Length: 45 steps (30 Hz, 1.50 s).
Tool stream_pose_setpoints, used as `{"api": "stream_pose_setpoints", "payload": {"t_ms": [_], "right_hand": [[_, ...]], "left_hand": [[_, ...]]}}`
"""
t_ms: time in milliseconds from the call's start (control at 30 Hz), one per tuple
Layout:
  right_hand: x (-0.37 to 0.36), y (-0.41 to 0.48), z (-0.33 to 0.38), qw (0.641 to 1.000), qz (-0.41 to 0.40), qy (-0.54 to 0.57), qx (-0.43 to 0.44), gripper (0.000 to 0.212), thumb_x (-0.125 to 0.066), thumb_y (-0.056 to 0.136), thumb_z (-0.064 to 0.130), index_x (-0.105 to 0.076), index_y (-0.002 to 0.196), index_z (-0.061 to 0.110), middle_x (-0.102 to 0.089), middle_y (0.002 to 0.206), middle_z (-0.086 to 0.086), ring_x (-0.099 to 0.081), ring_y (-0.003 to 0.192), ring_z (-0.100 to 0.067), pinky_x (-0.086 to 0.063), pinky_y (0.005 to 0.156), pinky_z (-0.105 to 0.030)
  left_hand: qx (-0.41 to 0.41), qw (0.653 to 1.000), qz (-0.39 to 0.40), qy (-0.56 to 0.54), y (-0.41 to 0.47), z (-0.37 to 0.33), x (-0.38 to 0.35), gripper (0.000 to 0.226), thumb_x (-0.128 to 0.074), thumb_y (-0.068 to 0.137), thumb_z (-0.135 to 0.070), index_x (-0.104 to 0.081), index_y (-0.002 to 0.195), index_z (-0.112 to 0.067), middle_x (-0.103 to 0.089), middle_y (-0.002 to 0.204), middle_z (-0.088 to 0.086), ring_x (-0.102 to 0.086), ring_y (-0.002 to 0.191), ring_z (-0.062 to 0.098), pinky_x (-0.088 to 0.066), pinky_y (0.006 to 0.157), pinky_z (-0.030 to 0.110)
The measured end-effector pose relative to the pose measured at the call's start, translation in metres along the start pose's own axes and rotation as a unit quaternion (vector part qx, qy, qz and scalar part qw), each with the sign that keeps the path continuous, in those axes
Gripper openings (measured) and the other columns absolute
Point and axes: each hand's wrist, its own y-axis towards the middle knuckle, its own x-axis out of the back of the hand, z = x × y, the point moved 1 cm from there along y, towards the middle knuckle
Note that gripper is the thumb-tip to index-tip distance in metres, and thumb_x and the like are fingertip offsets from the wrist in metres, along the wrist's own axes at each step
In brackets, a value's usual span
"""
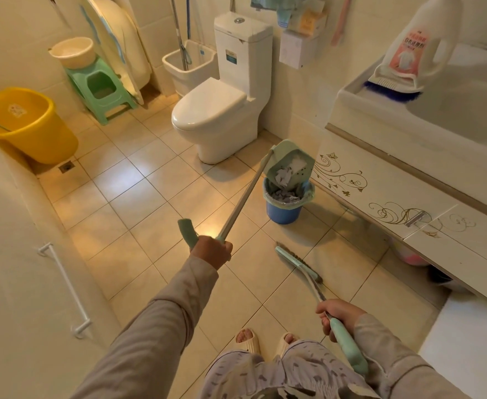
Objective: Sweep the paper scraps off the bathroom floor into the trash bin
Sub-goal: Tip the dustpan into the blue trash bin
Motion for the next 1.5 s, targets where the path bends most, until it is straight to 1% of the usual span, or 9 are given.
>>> {"api": "stream_pose_setpoints", "payload": {"t_ms": [100,267,400,500,667,767,933,1167,1500], "right_hand": [[0.003,-0.001,0.001,1.0,-0.004,-0.003,-0.005,0.032,-0.037,0.095,0.004,-0.039,0.063,0.007,-0.033,0.023,-0.001,-0.03,0.014,-0.01,-0.028,0.026,-0.007],[0.008,0.002,0.003,1.0,-0.018,-0.019,-0.016,0.036,-0.037,0.095,0.008,-0.036,0.059,0.009,-0.034,0.024,-0.001,-0.033,0.015,-0.011,-0.03,0.027,-0.008],[0.008,0.003,0.004,1.0,-0.014,-0.023,-0.014,0.037,-0.037,0.094,0.007,-0.036,0.058,0.009,-0.034,0.024,-0.001,-0.032,0.015,-0.011,-0.029,0.028,-0.007],[0.006,0.003,0.002,1.0,-0.012,-0.021,-0.02,0.034,-0.038,0.094,0.006,-0.039,0.06,0.007,-0.036,0.026,-0.001,-0.033,0.016,-0.01,-0.03,0.027,-0.009],[0.003,0.004,0.0,0.999,-0.008,-0.028,-0.023,0.033,-0.038,0.094,0.006,-0.039,0.061,0.006,-0.034,0.024,-0.001,-0.032,0.015,-0.011,-0.03,0.027,-0.007],[0.0,0.004,-0.001,0.999,-0.006,-0.03,-0.024,0.03,-0.039,0.093,0.005,-0.041,0.063,0.004,-0.035,0.024,-0.002,-0.033,0.015,-0.011,-0.031,0.027,-0.008],[-0.003,0.004,-0.003,0.999,-0.006,-0.033,-0.024,0.03,-0.039,0.094,0.005,-0.04,0.064,0.005,-0.035,0.023,-0.001,-0.032,0.014,-0.011,-0.03,0.027,-0.008],[0.001,0.0,-0.002,1.0,-0.009,-0.012,-0.024,0.035,-0.038,0.094,0.005,-0.039,0.059,0.006,-0.035,0.025,-0.002,-0.03,0.016,-0.01,-0.028,0.027,-0.008],[0.0,0.001,-0.002,0.999,-0.008,0.018,-0.028,0.036,-0.037,0.094,0.004,-0.033,0.059,0.01,-0.034,0.023,-0.002,-0.032,0.013,-0.009,-0.03,0.027,-0.006]], "left_hand": [[0.012,0.997,0.031,-0.072,-0.001,-0.028,-0.007,0.032,-0.034,0.1,-0.01,-0.034,0.13,0.0,-0.064,0.115,0.013,-0.066,0.101,0.031,-0.052,0.082,0.035],[0.024,0.993,0.054,-0.097,-0.001,-0.049,-0.02,0.032,-0.037,0.098,-0.004,-0.034,0.129,-0.001,-0.064,0.114,0.013,-0.067,0.099,0.031,-0.053,0.082,0.037],[0.02,0.997,0.05,-0.055,-0.002,-0.038,-0.023,0.034,-0.041,0.096,-0.001,-0.034,0.129,-0.002,-0.066,0.11,0.01,-0.069,0.096,0.027,-0.054,0.08,0.034],[0.008,0.999,0.041,-0.01,0.008,-0.008,-0.015,0.032,-0.037,0.099,-0.008,-0.034,0.131,-0.003,-0.064,0.114,0.009,-0.068,0.099,0.025,-0.053,0.08,0.031],[0.011,0.993,0.021,0.112,0.014,0.044,0.006,0.036,-0.047,0.096,-0.008,-0.036,0.13,-0.002,-0.067,0.11,0.005,-0.069,0.096,0.019,-0.053,0.078,0.03],[0.031,0.997,0.01,0.075,0.01,0.039,0.005,0.042,-0.051,0.093,-0.006,-0.033,0.131,-0.002,-0.066,0.11,0.007,-0.069,0.096,0.021,-0.054,0.081,0.032],[0.037,0.999,-0.006,0.008,0.008,0.008,-0.012,0.039,-0.049,0.094,-0.006,-0.035,0.13,-0.002,-0.066,0.11,0.009,-0.069,0.096,0.024,-0.055,0.08,0.033],[0.024,0.999,0.038,-0.021,-0.002,-0.016,-0.03,0.041,-0.048,0.092,0.005,-0.035,0.13,-0.003,-0.065,0.113,0.011,-0.068,0.099,0.03,-0.055,0.082,0.036],[0.044,0.998,0.028,-0.017,0.008,0.017,-0.018,0.035,-0.048,0.096,-0.011,-0.037,0.129,-0.008,-0.065,0.114,0.007,-0.067,0.101,0.025,-0.053,0.081,0.032]]}}
